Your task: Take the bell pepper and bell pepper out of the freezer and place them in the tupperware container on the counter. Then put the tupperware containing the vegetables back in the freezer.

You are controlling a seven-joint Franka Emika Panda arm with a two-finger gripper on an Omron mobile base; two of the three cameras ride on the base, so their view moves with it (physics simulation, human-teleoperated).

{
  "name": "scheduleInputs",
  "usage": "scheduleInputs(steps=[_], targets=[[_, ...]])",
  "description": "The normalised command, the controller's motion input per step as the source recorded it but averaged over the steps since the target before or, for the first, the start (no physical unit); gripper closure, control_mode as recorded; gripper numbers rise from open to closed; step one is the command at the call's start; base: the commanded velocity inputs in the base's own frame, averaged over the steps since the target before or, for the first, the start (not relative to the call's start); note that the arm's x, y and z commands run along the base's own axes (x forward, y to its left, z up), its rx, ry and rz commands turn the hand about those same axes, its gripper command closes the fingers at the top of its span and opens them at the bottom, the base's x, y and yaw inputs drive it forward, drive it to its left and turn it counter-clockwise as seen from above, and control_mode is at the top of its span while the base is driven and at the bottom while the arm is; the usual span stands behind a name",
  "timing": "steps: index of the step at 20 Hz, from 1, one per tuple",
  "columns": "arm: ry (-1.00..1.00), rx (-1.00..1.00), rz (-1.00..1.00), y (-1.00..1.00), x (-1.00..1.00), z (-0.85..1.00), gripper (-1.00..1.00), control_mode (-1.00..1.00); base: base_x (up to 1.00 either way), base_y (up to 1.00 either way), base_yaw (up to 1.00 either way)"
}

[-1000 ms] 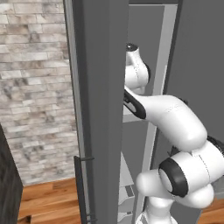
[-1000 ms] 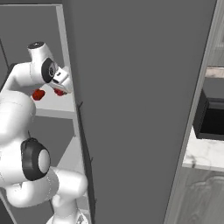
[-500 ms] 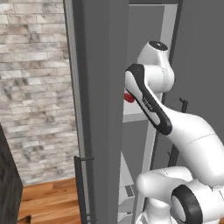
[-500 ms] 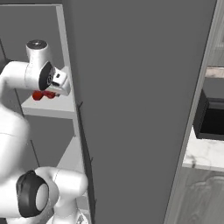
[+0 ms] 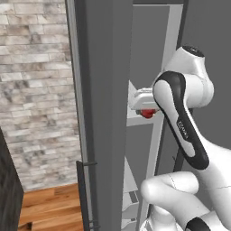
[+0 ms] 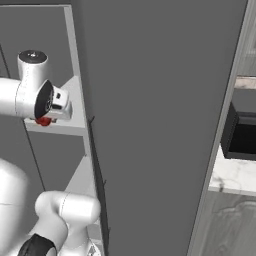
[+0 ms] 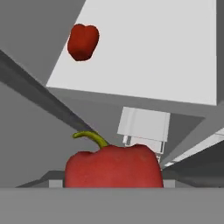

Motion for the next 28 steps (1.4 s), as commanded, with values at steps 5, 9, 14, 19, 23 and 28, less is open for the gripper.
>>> scheduleInputs(steps=[5, 9, 14, 19, 23, 28], targets=[[0.00, -0.02, 0.04, -0.16, -0.63, 0.00, 1.00, -1.00, 0.00, 0.00, 0.00], [0.00, -0.07, 0.00, -0.32, -0.46, 0.00, 1.00, -1.00, 0.00, 0.00, 0.00], [0.00, -0.04, 0.00, -0.25, -0.45, 0.00, 1.00, -1.00, 0.00, 0.00, 0.00], [0.00, -0.01, 0.00, -0.16, -0.30, 0.00, 1.00, 1.00, -0.36, -0.14, -0.01], [0.00, 0.00, 0.00, 0.00, 0.00, 0.00, 1.00, 1.00, -1.00, -0.54, -0.05], [0.00, 0.00, 0.00, 0.00, 0.00, 0.00, 1.00, 1.00, -0.69, -0.98, -0.11]])
